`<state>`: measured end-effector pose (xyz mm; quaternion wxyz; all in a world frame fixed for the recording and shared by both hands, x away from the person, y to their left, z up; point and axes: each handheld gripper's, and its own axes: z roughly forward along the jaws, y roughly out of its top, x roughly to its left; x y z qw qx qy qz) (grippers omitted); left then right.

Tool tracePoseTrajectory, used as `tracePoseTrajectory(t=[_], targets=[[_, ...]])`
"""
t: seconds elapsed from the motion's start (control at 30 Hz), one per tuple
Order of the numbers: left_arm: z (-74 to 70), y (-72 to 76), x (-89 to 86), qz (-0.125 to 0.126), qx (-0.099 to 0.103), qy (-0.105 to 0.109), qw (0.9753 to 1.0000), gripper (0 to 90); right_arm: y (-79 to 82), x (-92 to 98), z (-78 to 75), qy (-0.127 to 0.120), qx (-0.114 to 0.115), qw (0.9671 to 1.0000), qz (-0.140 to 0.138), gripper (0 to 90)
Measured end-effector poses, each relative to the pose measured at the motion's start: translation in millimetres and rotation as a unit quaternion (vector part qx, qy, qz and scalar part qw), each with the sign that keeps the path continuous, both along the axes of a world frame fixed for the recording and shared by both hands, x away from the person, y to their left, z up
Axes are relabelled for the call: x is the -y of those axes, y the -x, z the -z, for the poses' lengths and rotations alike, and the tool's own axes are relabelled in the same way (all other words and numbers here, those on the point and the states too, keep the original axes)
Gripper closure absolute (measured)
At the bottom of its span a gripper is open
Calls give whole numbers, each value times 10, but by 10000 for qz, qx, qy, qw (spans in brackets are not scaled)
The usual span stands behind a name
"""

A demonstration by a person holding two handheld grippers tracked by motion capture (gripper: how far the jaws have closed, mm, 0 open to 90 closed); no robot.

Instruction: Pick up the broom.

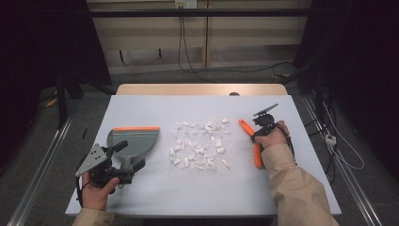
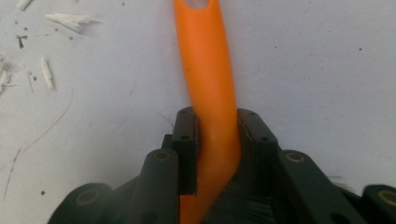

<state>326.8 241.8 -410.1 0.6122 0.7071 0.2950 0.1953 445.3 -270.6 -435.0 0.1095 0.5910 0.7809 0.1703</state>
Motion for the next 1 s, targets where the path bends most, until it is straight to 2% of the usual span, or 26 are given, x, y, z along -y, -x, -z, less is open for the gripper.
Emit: tracePoseTrajectory(t=[0.1,0.17,0.2,0.3,0.53,0.6,0.73,0.87,0.93,1.0], targets=[[2,-6,-4,-54,-3,-6,10000,47,3,-15,-9,58,-2,10000,-21,706],[-2,-10,-3,-47,4,28,10000,48,15,-39,-12,185,63,9997,-147,707],[-2,-14,4,-47,4,75,10000,48,19,-35,-9,177,107,9997,-153,708],[-1,-22,26,1,-3,19,10000,47,40,-6,-8,59,159,9996,-204,707],[10,-66,72,43,3,-9,10000,48,109,-13,-28,-4,275,9987,-426,707],[12,-54,77,46,3,-57,10000,48,129,-10,-41,-9,370,9981,-495,708],[-1,-45,78,53,12,34,10000,48,192,20,-84,-108,602,9970,-474,708],[-30,-41,115,94,-26,73,9999,48,318,86,-194,-302,1073,9926,-480,709],[-66,-26,179,212,-42,117,9997,47,411,131,-250,-410,1417,9880,-461,709],[-113,-14,262,302,-51,72,9995,47,521,179,-300,-550,1764,9819,-420,710]])
